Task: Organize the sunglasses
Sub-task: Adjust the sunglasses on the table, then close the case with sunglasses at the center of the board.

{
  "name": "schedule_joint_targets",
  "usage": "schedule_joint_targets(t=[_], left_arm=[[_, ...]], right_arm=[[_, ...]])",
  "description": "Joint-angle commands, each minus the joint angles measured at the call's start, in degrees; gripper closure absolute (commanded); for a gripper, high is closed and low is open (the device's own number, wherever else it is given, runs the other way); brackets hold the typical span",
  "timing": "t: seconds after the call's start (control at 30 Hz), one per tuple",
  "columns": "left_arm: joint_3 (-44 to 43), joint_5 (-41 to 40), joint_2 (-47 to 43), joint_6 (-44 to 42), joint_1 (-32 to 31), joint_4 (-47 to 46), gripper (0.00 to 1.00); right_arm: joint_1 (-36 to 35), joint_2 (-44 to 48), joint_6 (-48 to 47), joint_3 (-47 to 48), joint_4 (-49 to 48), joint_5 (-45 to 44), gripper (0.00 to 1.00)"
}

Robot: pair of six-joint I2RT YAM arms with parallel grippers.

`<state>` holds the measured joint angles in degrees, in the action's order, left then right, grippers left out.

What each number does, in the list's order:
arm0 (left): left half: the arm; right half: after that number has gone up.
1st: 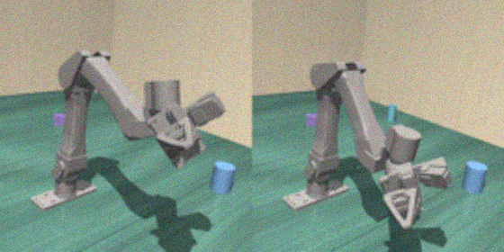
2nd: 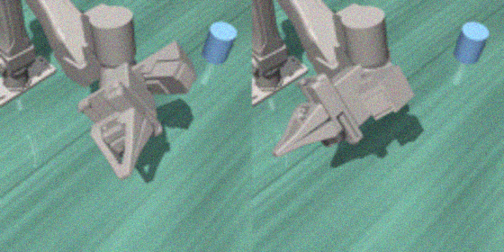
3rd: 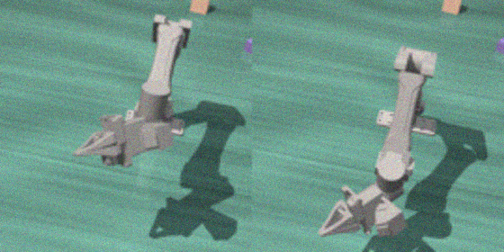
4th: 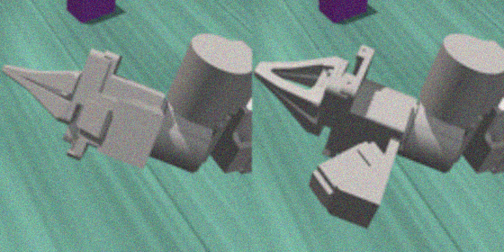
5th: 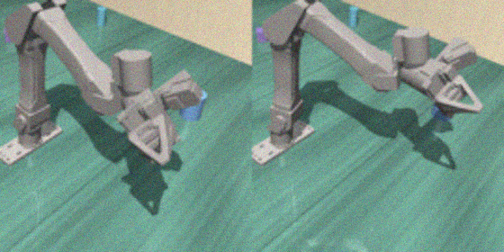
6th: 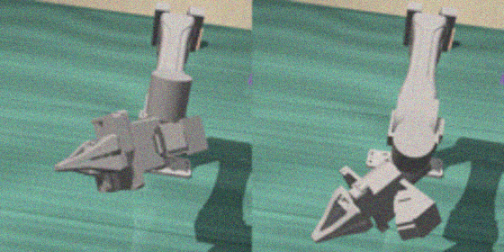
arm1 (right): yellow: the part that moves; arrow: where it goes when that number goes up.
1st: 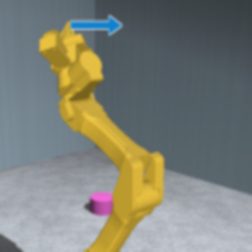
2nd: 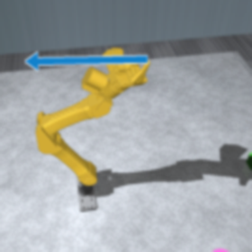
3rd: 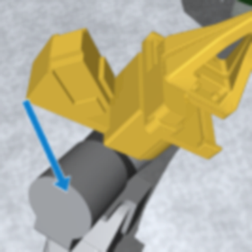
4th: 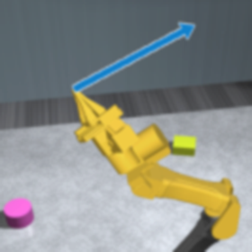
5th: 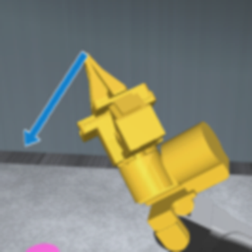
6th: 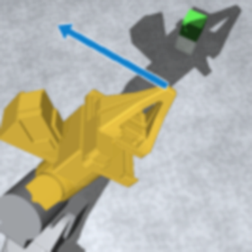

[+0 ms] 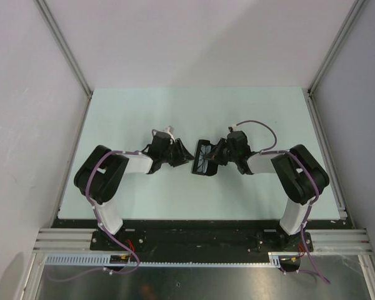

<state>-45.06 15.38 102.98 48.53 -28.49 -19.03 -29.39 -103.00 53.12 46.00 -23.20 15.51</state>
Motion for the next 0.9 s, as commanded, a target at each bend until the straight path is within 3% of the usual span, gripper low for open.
schedule_joint_targets(t=[0.0,0.17,0.3,0.47,0.73,0.87], left_arm=[[1.1,-0.8,2.0,-1.0,-0.4,5.1,0.53],[1.0,-0.6,2.2,-0.9,-0.4,5.1,0.53],[1.1,-0.6,2.1,-1.0,-0.3,5.1,0.54],[1.4,-0.9,2.1,-0.7,-0.4,5.1,0.53],[1.5,-1.1,2.1,-0.5,-0.3,5.3,0.54],[1.6,-1.1,1.9,-0.6,-0.3,5.3,0.53]], right_arm=[[-0.3,-1.0,-0.2,2.1,-0.3,-0.7,1.00],[-1.2,0.4,-0.9,2.4,2.9,-3.3,0.97],[-2.1,3.2,-2.4,3.5,6.8,-6.4,0.68],[-2.4,6.8,-3.7,6.1,11.1,-7.9,0.50],[-4.2,9.3,-7.1,13.1,27.0,-17.0,0.44],[-4.1,12.6,-8.3,13.1,32.0,-22.3,0.56]])
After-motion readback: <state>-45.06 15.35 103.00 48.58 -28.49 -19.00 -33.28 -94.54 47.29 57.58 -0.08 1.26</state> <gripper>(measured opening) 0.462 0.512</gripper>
